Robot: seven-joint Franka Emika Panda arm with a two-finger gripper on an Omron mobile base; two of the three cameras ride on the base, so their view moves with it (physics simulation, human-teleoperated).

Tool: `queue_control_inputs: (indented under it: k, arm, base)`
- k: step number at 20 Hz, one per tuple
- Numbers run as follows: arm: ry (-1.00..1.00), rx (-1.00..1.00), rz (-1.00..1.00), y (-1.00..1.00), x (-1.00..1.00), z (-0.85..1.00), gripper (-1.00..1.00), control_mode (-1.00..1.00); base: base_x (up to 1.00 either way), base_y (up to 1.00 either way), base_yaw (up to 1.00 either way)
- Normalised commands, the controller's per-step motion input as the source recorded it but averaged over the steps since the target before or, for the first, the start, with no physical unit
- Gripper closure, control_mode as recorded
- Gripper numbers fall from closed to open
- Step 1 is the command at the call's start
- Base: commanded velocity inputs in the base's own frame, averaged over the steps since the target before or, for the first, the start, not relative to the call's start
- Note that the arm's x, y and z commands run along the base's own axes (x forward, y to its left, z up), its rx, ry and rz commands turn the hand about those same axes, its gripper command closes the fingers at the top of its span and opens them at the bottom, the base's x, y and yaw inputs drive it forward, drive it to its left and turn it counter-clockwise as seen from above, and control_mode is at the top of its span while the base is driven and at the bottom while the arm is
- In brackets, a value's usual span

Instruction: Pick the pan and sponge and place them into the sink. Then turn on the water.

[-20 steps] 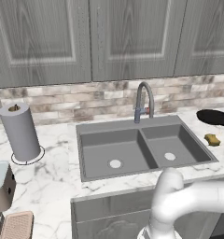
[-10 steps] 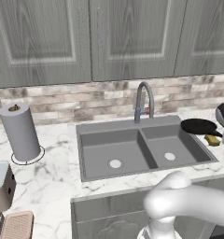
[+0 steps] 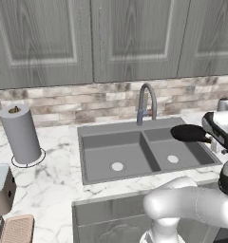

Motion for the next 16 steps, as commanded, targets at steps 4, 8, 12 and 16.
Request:
queue_control_inputs:
  k: [4,8,12,16]
  arm:
    - [0.21,-0.05,0.13,0.43,0.57,-0.15,1.00,-1.00]
    - [0.12,0.00,0.11,0.10,0.43,-0.24,1.00,-1.00]
    - [0.03,0.00,0.08,0.06,0.37,-0.42,1.00,-1.00]
    - [0.00,0.00,0.04,0.03,0.43,-0.58,1.00,-1.00]
  base:
    - [0.00,0.00,0.00]
    - [0.00,0.00,0.00]
    - [0.00,0.00,0.00]
    - [0.00,0.00,0.00]
